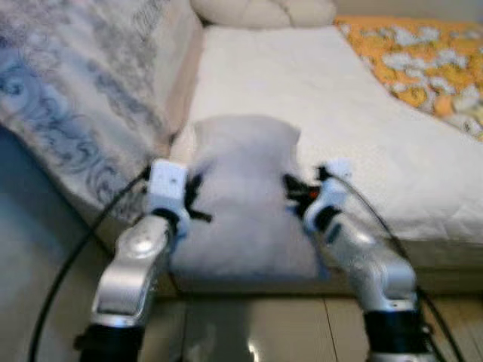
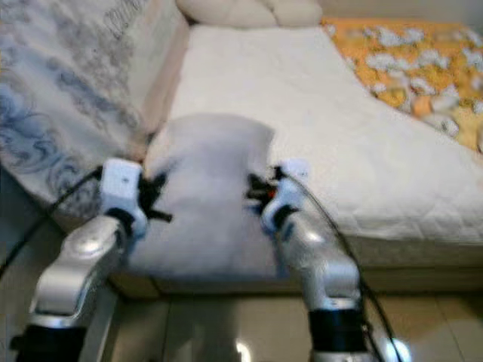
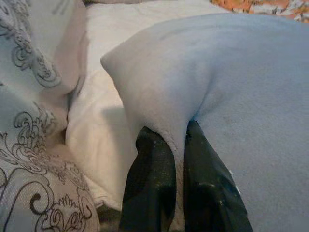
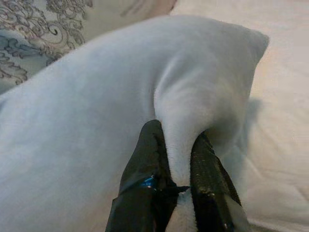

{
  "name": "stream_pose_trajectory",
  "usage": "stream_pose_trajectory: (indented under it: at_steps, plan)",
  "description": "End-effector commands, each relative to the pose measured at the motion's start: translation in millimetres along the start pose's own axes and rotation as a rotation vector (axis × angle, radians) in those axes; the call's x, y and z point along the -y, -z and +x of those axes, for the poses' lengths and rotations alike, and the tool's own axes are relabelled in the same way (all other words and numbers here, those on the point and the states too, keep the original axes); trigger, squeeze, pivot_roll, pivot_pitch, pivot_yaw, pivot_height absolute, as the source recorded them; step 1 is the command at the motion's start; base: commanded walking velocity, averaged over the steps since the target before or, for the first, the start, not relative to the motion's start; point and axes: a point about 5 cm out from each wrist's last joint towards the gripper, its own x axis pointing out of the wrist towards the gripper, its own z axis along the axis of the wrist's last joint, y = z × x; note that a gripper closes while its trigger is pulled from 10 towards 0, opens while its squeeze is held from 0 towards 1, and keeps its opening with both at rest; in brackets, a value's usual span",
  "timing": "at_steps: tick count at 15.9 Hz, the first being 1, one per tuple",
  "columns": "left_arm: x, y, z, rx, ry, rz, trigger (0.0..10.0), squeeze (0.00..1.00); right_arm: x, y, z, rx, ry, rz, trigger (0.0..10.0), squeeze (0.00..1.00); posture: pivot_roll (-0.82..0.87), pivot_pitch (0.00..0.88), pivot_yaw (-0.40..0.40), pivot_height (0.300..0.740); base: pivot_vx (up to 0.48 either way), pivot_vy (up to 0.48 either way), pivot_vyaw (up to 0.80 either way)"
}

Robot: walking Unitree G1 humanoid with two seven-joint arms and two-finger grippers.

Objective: Clean up the room

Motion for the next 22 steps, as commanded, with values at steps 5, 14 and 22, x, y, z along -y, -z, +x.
stream_pose_trajectory:
  at_steps: [5, 14, 22]
  plan:
    - [-14.8, -5.9, -2.0, 0.017, -0.058, 0.021, 10.0, 0.0, -7.0, -5.9, 3.3, 0.021, -0.018, 0.0, 10.0, 0.0, -0.09, 0.0, -0.011, 0.74, 0.324, 0.0, 0.0]
    - [-14.4, -5.4, -2.5, 0.015, -0.059, 0.03, 10.0, 0.0, -7.7, -5.7, 3.7, 0.023, -0.018, 0.002, 10.0, 0.0, -0.09, 0.0, 0.001, 0.74, 0.35, 0.0, 0.0]
    - [-16.9, -5.4, -3.4, 0.017, -0.062, 0.041, 10.0, 0.0, -15.5, -2.6, 5.4, 0.004, -0.058, -0.101, 10.0, 0.0, -0.08, 0.0, 0.005, 0.74, 0.389, 0.0, 0.15]
